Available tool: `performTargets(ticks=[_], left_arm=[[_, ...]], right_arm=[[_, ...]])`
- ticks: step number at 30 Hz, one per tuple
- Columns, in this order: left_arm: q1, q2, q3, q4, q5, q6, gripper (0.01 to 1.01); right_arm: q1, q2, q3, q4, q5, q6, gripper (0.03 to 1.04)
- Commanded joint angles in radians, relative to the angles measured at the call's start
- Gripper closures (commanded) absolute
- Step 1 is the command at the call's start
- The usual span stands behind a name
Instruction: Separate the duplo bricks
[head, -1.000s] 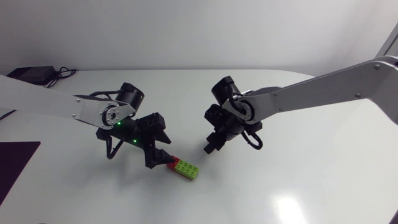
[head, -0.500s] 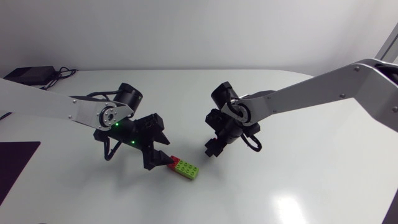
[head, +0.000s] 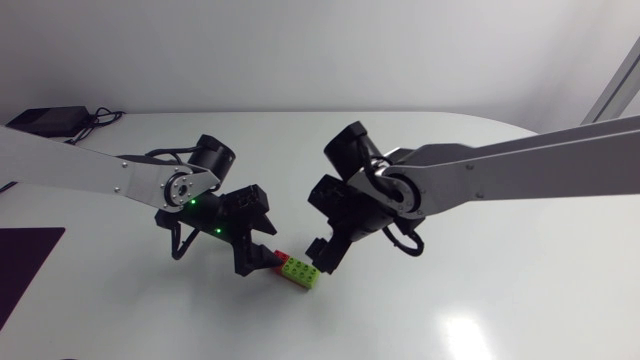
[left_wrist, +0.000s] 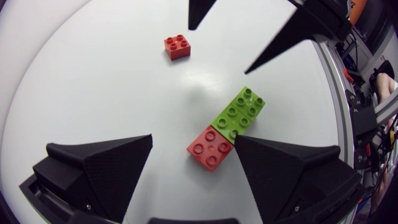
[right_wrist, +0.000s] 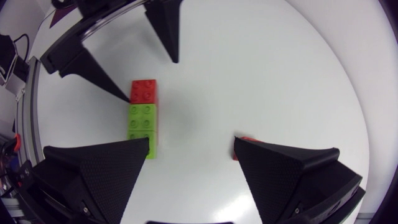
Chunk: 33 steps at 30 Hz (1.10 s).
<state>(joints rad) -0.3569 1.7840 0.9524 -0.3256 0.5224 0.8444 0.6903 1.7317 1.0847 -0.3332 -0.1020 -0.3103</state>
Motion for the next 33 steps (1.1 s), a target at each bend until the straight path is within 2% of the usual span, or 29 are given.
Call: performTargets(ticks=[1,6,22,28,33], left_arm=[[-0.005,-0.003,-0.018,-0.006,0.001,-0.008,0.111],[-0.007,-0.001,-0.014,-0.006,-0.001,-0.008,0.111],[-0.045,0.063,0.000,-0.004,0.001,-0.007,0.111],[-0.048,0.081,0.002,-0.001,0.001,-0.005,0.111],[-0.048,0.078,0.002,-0.001,0.001,-0.005,0.111]], right_arm=[[0.031,0.012,-0.029,-0.012,-0.008,0.002,0.07],[0.066,0.051,-0.034,-0.012,-0.010,0.008,0.07],[0.083,0.098,-0.063,0.017,-0.031,0.013,0.07],[0.092,0.115,-0.054,0.029,-0.025,0.016,0.21],[0.103,0.109,-0.055,0.040,-0.005,0.016,0.41]])
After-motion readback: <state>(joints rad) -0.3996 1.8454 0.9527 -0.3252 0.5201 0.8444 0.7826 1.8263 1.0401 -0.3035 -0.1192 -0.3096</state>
